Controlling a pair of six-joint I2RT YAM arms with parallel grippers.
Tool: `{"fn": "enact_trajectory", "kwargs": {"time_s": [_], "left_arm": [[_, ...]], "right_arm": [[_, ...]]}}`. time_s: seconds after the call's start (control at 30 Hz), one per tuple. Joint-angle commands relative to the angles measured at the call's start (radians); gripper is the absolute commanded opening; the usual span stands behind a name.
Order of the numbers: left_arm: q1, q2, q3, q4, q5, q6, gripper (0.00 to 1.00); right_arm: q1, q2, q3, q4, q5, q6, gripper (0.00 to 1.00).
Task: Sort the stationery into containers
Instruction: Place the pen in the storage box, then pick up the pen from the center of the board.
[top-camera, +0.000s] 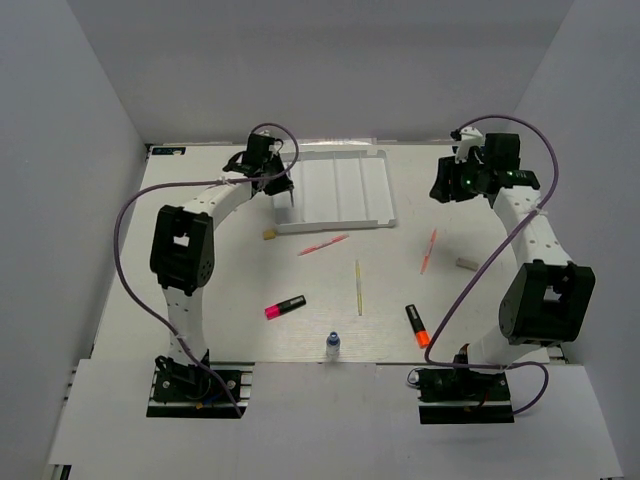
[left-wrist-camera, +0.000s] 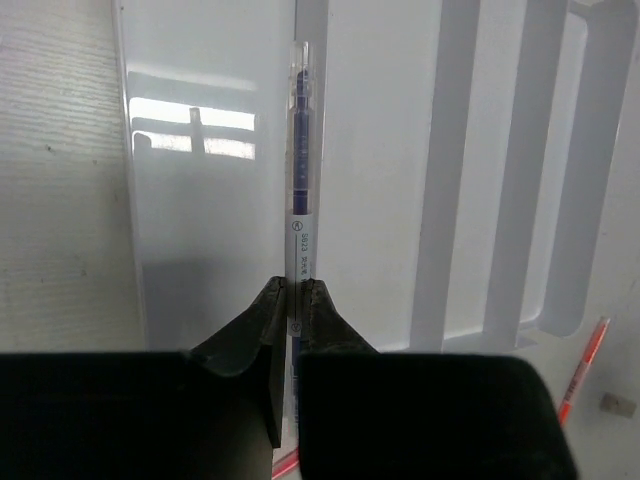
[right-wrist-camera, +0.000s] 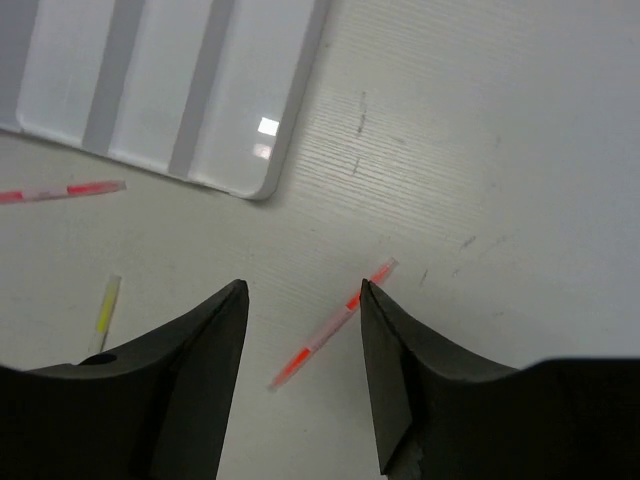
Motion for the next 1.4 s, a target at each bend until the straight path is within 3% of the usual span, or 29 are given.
{"fn": "enact_trajectory", "kwargs": {"time_s": [0.0,0.07,0.17,0.33,0.5,0.57,0.77,0.9,0.97,1.07,1.37], "left_arm": [[-0.016,0.018,0.085,-0.001,-0.103,0.005,0.00],[-0.025,0.041,0.108,-0.015,-0.130,0.054,0.00],[-0.025,0.090,0.174,-0.085,-0.144,0.096,0.09],[-0.025,0.092,0.183,-0.106,-0.138,0.107,0.47],[0.001,0.032,0.168,-0.066,0.074,0.142,0.63],[0.012,-0.037,0.153,-0.037,0.164,0.182,0.69],[0.122,-0.268,-0.039,0.138,0.467,0.203,0.74],[0.223,-0.304,-0.091,0.155,0.694,0.171,0.73],[0.269,-0.318,-0.168,0.259,0.790,0.102,0.72],[0.326,-0.342,-0.240,0.419,0.913,0.015,0.72],[0.349,-0.361,-0.274,0.450,0.981,0.009,0.72]], "right_arm": [[0.031,-0.052,-0.016,0.042,-0.145,-0.199,0.54],[0.075,-0.030,-0.002,0.024,-0.147,-0.269,0.56],[0.115,0.011,0.055,-0.062,-0.145,-0.369,0.61],[0.201,0.030,0.082,-0.099,-0.148,-0.473,0.63],[0.316,0.040,0.101,-0.136,-0.144,-0.677,0.59],[0.354,0.060,0.121,-0.144,-0.144,-0.754,0.52],[0.487,0.194,0.238,-0.214,-0.136,-0.943,0.33],[0.579,0.345,0.344,-0.286,-0.101,-1.052,0.21],[0.631,0.391,0.386,-0.337,-0.093,-1.073,0.17],[0.697,0.441,0.374,-0.320,-0.073,-1.121,0.17],[0.754,0.583,0.453,-0.340,-0.040,-1.188,0.24]]}}
